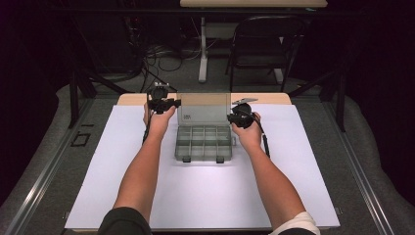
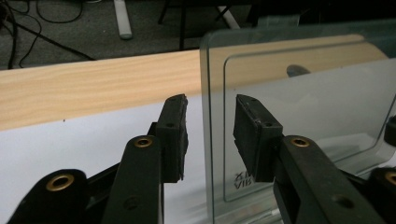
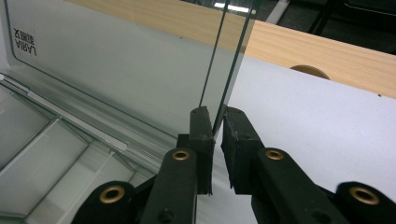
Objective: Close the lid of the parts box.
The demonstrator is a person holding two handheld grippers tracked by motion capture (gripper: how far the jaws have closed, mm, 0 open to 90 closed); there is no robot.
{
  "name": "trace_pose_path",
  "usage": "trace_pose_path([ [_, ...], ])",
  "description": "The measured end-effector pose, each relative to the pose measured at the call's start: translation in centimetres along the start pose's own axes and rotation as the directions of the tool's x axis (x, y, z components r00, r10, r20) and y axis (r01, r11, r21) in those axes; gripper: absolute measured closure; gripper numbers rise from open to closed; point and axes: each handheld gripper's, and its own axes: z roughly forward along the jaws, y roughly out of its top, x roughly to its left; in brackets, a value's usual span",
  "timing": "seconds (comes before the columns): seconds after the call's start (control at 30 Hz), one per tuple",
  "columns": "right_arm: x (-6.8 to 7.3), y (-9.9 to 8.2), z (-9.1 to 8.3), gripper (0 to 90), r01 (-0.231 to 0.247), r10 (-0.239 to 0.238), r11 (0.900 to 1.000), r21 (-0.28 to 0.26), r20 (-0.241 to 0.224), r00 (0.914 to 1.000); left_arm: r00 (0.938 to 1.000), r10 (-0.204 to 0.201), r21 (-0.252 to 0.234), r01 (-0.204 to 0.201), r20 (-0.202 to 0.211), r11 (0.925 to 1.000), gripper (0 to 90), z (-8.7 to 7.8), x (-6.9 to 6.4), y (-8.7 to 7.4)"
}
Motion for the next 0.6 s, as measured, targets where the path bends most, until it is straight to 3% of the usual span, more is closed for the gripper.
trace_pose_path([
  [0.1, 0.04, -0.03, -0.07, 82.5, 0.005, -0.005, 1.0, -0.004, 0.001, 1.0, 1.0, 0.007, -0.005, -0.007, -0.002, 1.0, 62.1, 0.05, -0.13, 0.49],
  [0.6, 0.03, -0.24, -0.11, 82.5, 0.004, -0.004, 0.9999, -0.015, -0.002, 1.0, 0.9981, -0.041, -0.027, 0.04, -0.046, 0.9988, 80.6, 0.18, -0.42, 0.61],
])
